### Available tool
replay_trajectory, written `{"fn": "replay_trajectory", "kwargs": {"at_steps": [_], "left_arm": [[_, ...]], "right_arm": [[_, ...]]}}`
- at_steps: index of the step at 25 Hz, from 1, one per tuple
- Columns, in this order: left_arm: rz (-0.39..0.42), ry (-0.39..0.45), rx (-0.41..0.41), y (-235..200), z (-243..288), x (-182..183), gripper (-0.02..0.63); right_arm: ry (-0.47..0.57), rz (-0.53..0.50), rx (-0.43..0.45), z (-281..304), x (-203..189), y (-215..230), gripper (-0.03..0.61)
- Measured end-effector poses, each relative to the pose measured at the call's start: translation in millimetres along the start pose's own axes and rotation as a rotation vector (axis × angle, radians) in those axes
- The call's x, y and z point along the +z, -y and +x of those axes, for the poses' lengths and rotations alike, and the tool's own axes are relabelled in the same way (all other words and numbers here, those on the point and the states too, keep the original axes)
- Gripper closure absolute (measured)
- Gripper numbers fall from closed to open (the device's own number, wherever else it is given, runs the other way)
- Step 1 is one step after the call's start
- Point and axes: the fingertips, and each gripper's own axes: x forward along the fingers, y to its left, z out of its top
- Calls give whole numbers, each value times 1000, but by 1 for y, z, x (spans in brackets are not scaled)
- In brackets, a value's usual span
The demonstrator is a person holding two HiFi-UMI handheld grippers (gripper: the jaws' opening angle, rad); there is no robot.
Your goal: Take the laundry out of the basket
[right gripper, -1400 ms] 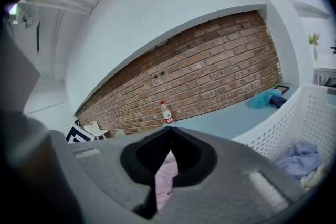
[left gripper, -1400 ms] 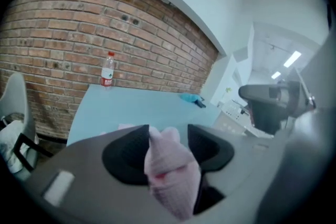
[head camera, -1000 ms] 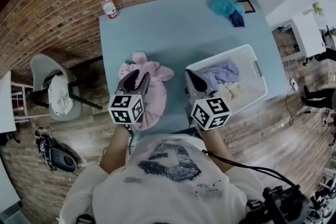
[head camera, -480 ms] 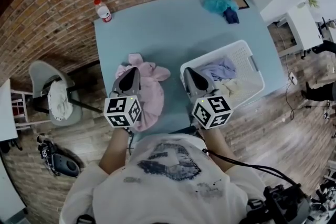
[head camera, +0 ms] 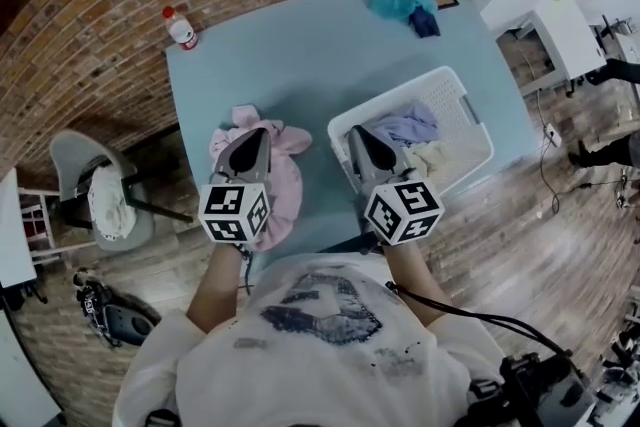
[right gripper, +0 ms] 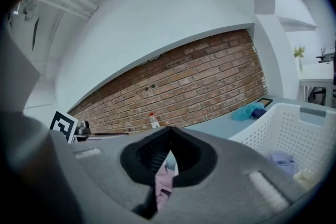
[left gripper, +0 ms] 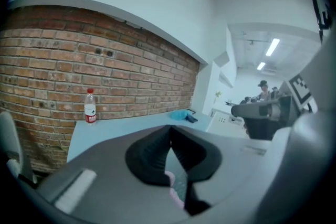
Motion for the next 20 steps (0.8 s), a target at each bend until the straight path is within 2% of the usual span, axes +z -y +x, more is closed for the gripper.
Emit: {"fn": "replay_trajectory", "kwargs": {"at_steps": [5, 12, 20], "left_arm": [[45, -22, -74, 46, 26, 8, 623], [109, -52, -165, 128, 80, 22, 623], [171, -183, -277, 227, 145, -8, 620]], "right_arm": [[22, 13, -57, -27, 11, 39, 581], [48, 51, -136, -73, 27, 122, 581], [68, 81, -183, -122, 40, 213, 581]]}}
